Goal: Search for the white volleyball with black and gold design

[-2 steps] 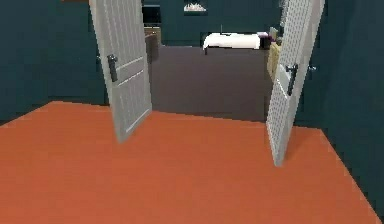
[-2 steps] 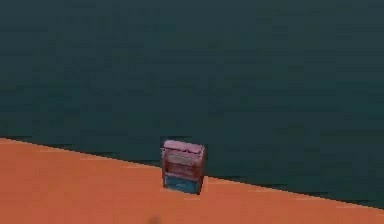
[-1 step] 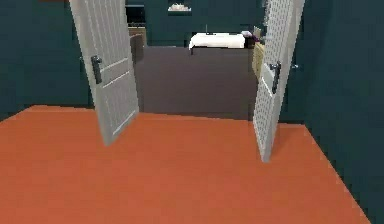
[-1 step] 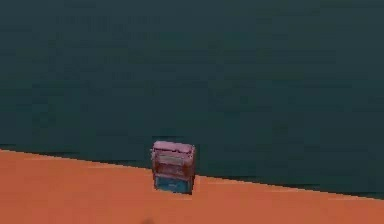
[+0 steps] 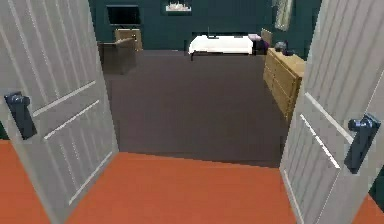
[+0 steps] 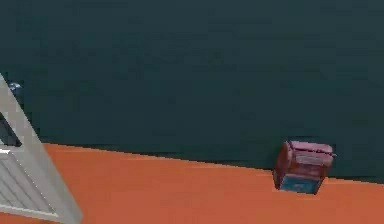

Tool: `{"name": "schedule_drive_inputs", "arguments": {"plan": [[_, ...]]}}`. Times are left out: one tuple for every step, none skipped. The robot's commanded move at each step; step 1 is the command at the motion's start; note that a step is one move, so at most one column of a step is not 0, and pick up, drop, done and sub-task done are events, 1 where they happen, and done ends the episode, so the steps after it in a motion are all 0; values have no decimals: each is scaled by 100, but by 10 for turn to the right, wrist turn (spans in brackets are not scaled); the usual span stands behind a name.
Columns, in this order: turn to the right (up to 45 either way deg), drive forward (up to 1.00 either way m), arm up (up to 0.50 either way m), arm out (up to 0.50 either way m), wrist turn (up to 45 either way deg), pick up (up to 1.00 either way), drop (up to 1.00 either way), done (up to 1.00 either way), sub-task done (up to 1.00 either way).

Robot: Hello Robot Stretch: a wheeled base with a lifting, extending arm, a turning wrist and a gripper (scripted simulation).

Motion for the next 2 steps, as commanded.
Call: {"name": "schedule_drive_inputs", "arguments": {"plan": [[0,65,0,0,0,0,0,0,0],[90,0,0,0,0,0,0,0,0]]}}
